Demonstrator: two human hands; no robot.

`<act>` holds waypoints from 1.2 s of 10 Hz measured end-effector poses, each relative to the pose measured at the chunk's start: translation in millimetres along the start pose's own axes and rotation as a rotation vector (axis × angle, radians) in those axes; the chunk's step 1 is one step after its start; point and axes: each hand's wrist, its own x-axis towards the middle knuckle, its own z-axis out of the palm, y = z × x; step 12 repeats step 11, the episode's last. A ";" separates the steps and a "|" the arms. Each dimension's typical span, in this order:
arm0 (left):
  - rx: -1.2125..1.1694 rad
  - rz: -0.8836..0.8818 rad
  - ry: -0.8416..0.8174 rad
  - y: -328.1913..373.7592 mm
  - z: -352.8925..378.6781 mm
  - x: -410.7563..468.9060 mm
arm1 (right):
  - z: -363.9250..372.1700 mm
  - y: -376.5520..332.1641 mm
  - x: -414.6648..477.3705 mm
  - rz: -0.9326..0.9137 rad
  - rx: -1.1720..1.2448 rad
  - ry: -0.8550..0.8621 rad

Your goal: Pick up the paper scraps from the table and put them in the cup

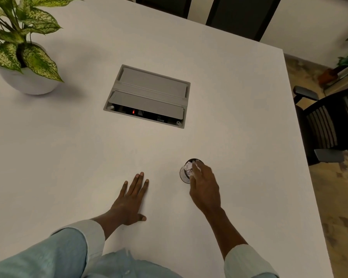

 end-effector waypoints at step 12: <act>-0.162 -0.022 -0.073 -12.6 -49.2 -22.4 | -29.2 -35.7 10.6 0.098 0.143 0.138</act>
